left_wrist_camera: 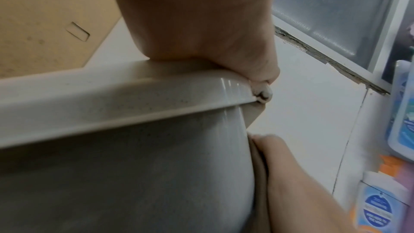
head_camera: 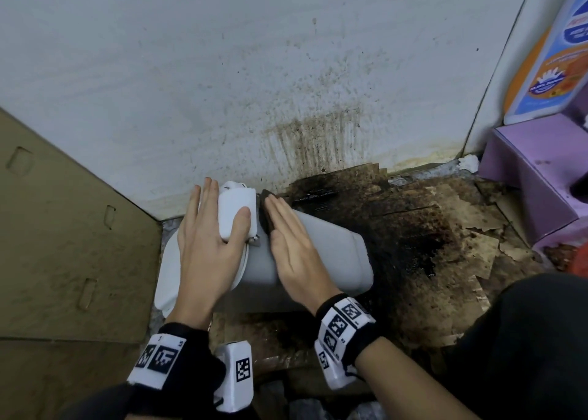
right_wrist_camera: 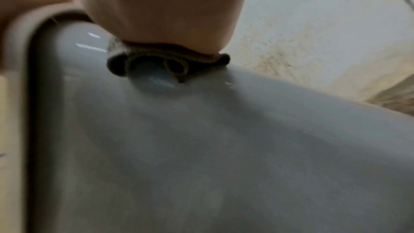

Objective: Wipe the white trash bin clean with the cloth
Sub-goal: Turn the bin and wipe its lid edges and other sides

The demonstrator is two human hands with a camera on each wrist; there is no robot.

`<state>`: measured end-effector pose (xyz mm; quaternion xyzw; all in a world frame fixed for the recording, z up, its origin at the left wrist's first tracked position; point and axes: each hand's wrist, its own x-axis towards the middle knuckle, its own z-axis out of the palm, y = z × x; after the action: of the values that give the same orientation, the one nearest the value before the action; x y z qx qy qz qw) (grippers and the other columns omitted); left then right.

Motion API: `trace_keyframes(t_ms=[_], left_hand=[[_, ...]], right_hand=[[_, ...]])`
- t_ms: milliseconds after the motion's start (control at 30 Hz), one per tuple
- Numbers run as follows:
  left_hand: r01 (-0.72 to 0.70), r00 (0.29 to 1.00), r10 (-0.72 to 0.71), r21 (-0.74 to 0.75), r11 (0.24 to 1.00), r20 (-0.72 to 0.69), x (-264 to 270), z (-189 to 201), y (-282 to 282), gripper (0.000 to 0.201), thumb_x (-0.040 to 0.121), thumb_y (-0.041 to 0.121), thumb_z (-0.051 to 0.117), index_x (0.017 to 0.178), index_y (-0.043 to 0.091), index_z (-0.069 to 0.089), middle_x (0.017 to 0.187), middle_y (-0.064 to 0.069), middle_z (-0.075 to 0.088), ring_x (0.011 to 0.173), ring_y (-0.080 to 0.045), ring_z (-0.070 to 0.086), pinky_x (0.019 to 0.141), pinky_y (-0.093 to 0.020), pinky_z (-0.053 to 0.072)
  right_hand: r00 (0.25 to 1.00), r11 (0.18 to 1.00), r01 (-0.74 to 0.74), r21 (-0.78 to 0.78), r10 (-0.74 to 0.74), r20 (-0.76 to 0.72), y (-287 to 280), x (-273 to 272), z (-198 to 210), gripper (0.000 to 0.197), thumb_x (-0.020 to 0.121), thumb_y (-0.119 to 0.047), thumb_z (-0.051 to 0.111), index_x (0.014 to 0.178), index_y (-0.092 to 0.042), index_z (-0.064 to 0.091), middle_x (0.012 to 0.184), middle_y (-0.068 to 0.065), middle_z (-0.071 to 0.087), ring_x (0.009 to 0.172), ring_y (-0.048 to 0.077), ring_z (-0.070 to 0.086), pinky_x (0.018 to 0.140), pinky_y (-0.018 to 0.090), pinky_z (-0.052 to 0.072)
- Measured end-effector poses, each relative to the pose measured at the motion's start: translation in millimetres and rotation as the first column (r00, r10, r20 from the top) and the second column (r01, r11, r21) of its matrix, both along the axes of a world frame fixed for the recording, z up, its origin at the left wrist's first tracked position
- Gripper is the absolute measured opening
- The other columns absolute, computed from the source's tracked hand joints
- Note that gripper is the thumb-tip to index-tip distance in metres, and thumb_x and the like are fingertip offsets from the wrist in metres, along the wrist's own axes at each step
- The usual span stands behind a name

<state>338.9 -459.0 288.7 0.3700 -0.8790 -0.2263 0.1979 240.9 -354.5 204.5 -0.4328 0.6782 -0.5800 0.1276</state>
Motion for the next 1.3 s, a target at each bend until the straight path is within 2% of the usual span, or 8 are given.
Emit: trace_keyframes(t_ms=[167, 300, 400, 567, 667, 933, 1133, 1300], left_hand=[[-0.013, 1.000, 0.013, 0.033, 0.999, -0.003, 2, 4, -2, 0.087, 0.092, 0.072, 0.025, 0.167, 0.029, 0.021, 0.173, 0.017, 0.012, 0.147, 0.016, -0.003, 0.120, -0.029, 0.008], [0.003, 1.000, -0.003, 0.038, 0.999, -0.008, 0, 4, 0, 0.088, 0.091, 0.073, 0.025, 0.167, 0.028, 0.020, 0.173, 0.018, 0.012, 0.144, 0.020, -0.006, 0.121, -0.028, 0.008], [0.007, 1.000, -0.007, 0.017, 1.000, -0.010, -2, 2, 1, 0.086, 0.093, 0.072, 0.026, 0.167, 0.028, 0.022, 0.173, 0.018, 0.013, 0.146, 0.019, -0.006, 0.121, -0.029, 0.008], [-0.009, 1.000, 0.009, -0.010, 1.000, -0.012, -2, -1, 0, 0.085, 0.093, 0.070, 0.026, 0.166, 0.026, 0.024, 0.173, 0.015, 0.016, 0.158, 0.002, 0.002, 0.123, -0.033, 0.009], [-0.015, 1.000, 0.015, -0.016, 1.000, -0.012, -1, -2, -1, 0.085, 0.093, 0.070, 0.025, 0.166, 0.025, 0.024, 0.173, 0.014, 0.017, 0.159, -0.001, 0.003, 0.122, -0.033, 0.010], [-0.006, 1.000, 0.005, -0.036, 0.999, -0.023, -2, -5, 2, 0.086, 0.093, 0.071, 0.026, 0.166, 0.024, 0.026, 0.174, 0.011, 0.018, 0.160, -0.004, 0.003, 0.125, -0.040, 0.011], [-0.007, 1.000, 0.007, -0.022, 1.000, -0.011, -1, -3, 0, 0.084, 0.094, 0.071, 0.025, 0.166, 0.027, 0.026, 0.174, 0.014, 0.016, 0.159, -0.001, 0.001, 0.124, -0.037, 0.009], [-0.016, 1.000, 0.016, -0.003, 1.000, -0.027, 0, -2, -1, 0.084, 0.093, 0.071, 0.025, 0.165, 0.028, 0.027, 0.174, 0.016, 0.015, 0.159, 0.001, -0.001, 0.125, -0.038, 0.009]], right_hand=[[0.995, 0.987, 0.090, 0.132, -0.093, 0.023, 25, -30, -57, 0.051, 0.109, -0.023, 0.028, 0.160, -0.016, 0.030, 0.168, -0.006, 0.026, 0.155, 0.003, 0.016, 0.127, 0.025, 0.013], [0.956, 0.929, 0.180, 0.324, -0.243, 0.164, 53, -60, -104, 0.050, 0.111, -0.028, 0.024, 0.160, -0.020, 0.031, 0.166, -0.012, 0.023, 0.155, 0.003, 0.013, 0.127, 0.028, 0.012], [0.915, 0.892, 0.203, 0.404, -0.319, 0.245, 61, -73, -117, 0.048, 0.111, -0.023, 0.027, 0.159, -0.019, 0.033, 0.167, -0.006, 0.026, 0.155, 0.006, 0.014, 0.125, 0.023, 0.010], [0.889, 0.882, 0.226, 0.414, -0.360, 0.282, 54, -70, -112, 0.048, 0.111, -0.021, 0.029, 0.158, -0.016, 0.035, 0.167, -0.002, 0.028, 0.155, 0.010, 0.015, 0.127, 0.029, 0.008], [0.904, 0.881, 0.217, 0.420, -0.344, 0.253, 46, -61, -95, 0.049, 0.110, -0.020, 0.031, 0.159, -0.015, 0.032, 0.168, -0.001, 0.025, 0.156, 0.012, 0.014, 0.128, 0.032, 0.007], [0.988, 0.991, 0.024, 0.135, -0.044, 0.148, 1, -5, -6, 0.052, 0.111, -0.023, 0.029, 0.162, -0.014, 0.022, 0.164, -0.016, 0.015, 0.154, -0.003, 0.002, 0.124, 0.015, 0.000], [0.996, 0.989, 0.062, 0.131, -0.069, 0.048, 9, -18, -28, 0.049, 0.112, -0.023, 0.028, 0.161, -0.019, 0.028, 0.168, -0.010, 0.022, 0.154, -0.002, 0.010, 0.125, 0.019, 0.008], [0.972, 0.938, 0.128, 0.322, -0.182, 0.145, 42, -55, -85, 0.049, 0.112, -0.026, 0.025, 0.161, -0.022, 0.028, 0.168, -0.009, 0.022, 0.155, 0.004, 0.013, 0.126, 0.022, 0.008]])
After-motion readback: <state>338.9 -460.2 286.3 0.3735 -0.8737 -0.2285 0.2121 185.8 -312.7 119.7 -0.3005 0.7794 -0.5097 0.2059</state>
